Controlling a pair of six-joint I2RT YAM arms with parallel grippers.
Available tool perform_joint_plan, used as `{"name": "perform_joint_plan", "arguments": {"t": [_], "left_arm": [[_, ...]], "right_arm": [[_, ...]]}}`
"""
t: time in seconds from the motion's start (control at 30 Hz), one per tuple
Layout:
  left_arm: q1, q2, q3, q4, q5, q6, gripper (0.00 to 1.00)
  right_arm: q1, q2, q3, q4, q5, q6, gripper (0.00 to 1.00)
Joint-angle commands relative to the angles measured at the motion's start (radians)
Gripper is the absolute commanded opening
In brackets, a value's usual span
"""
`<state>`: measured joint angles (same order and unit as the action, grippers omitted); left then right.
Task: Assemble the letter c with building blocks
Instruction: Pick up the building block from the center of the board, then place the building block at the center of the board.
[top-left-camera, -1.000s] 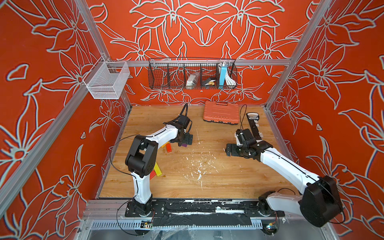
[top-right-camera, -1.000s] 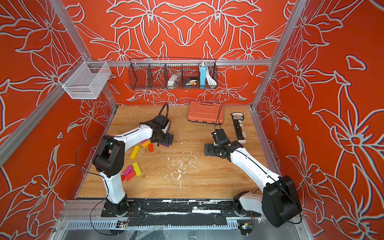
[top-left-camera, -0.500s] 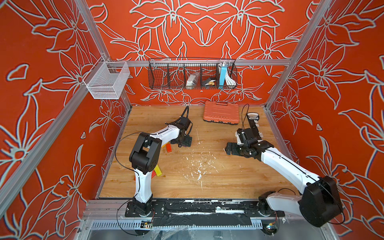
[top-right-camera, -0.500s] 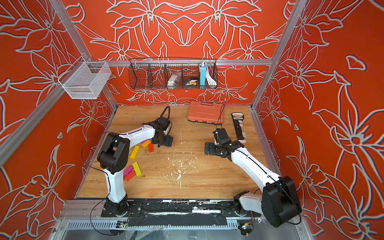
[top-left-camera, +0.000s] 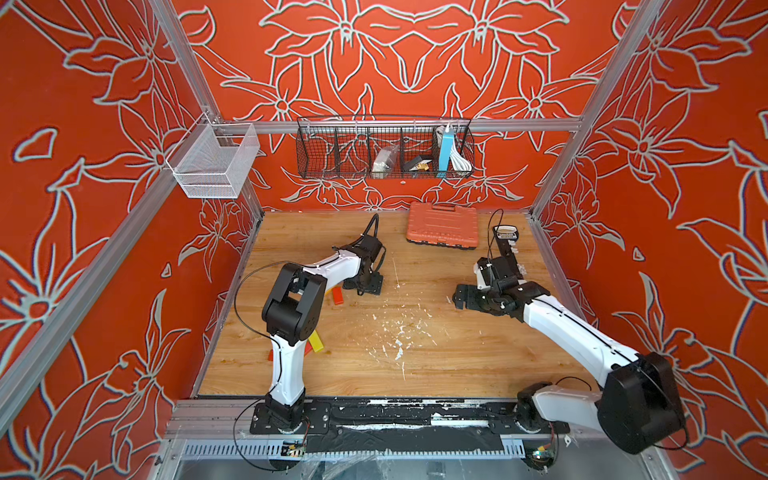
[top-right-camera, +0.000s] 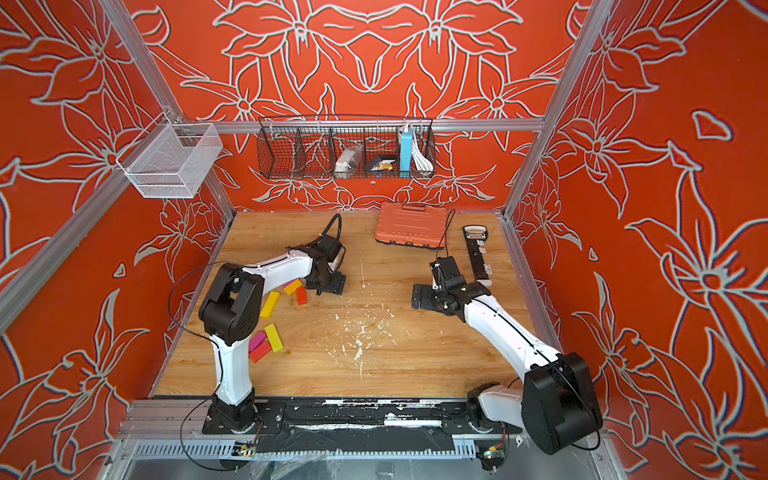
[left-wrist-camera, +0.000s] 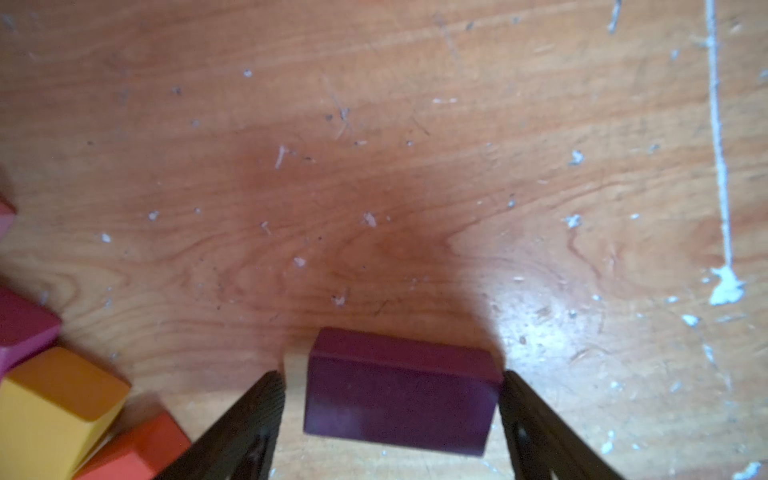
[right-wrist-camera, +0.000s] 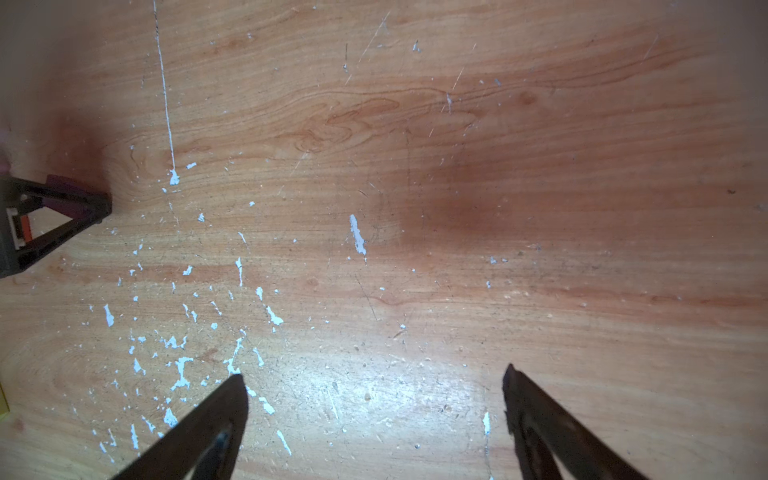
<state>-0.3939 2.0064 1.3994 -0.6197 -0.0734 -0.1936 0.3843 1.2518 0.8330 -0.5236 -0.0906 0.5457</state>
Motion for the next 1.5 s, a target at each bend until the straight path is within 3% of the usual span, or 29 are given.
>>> {"name": "perform_joint_plan", "arguments": {"t": [0.0, 0.4, 0.7, 0.9, 1.13, 1.47], "left_arm": [[-0.003, 0.019, 0.021, -0.015, 0.003, 0.014, 0.79], [-0.008, 0.009, 0.018, -0.015, 0.037, -0.01, 0.64], [-0.072, -0.053, 0.058, -0.063, 0.096, -0.129, 0.63], [-0.194, -0.014, 0.169, -0.119, 0.084, -0.298, 0.63], [-0.305, 0.128, 0.349, -0.18, 0.053, -0.523, 0.63], [-0.381, 0.306, 0.648, -0.328, -0.003, -0.632, 0.63]], "right_arm": [[-0.01, -0.015, -0.02, -0.001, -0.008, 0.015, 0.98], [-0.035, -0.029, -0.033, 0.002, -0.015, 0.025, 0.98], [-0.077, -0.017, -0.058, 0.047, -0.08, 0.087, 0.98], [-0.115, -0.025, -0.062, 0.05, -0.088, 0.138, 0.98], [-0.172, -0.058, -0.055, 0.002, -0.055, 0.146, 0.98], [-0.212, -0.123, -0.087, -0.037, 0.008, 0.113, 0.98]]}}
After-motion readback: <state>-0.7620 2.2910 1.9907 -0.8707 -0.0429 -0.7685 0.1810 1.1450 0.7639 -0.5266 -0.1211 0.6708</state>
